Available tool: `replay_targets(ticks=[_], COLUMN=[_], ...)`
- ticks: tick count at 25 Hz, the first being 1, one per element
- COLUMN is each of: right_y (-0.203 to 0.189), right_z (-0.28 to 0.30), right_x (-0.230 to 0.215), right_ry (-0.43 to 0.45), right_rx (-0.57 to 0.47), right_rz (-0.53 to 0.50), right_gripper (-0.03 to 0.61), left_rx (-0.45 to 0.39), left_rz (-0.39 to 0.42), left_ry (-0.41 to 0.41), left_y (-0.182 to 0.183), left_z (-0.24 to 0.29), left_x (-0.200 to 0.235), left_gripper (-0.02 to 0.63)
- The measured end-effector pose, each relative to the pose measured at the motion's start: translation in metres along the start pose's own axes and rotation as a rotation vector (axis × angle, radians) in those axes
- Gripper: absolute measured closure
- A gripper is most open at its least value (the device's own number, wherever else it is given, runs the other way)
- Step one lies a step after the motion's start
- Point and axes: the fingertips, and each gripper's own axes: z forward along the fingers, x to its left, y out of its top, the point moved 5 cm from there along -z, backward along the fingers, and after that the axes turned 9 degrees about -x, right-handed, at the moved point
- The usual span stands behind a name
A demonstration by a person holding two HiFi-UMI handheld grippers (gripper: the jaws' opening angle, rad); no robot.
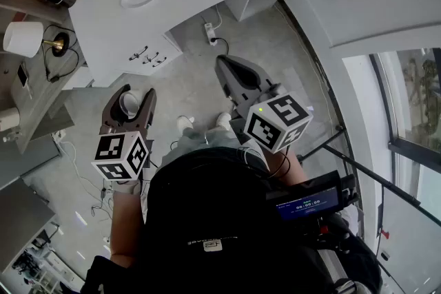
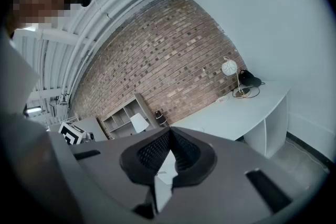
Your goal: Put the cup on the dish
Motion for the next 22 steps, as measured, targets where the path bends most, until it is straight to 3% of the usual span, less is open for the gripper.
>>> replay_targets(ticks=[13, 22], right_y=[-0.008, -0.023], right_z=[0.007, 0.01], right_x=[0.027, 0.05], right_ry=[-0.049, -0.083], right_rx=[-0.058, -0.043], right_rz=[0.056, 0.047], right_gripper=[0.575, 0.575], left_rx=[-0.038, -0.053], left_rz=[0.0, -0.002], left_ry=[-0.009, -0.016], left_y=[-0.005, -0.016], left_z=[-0.035, -0.055], left_x=[0.022, 0.044], left_gripper=[0.348, 0.348])
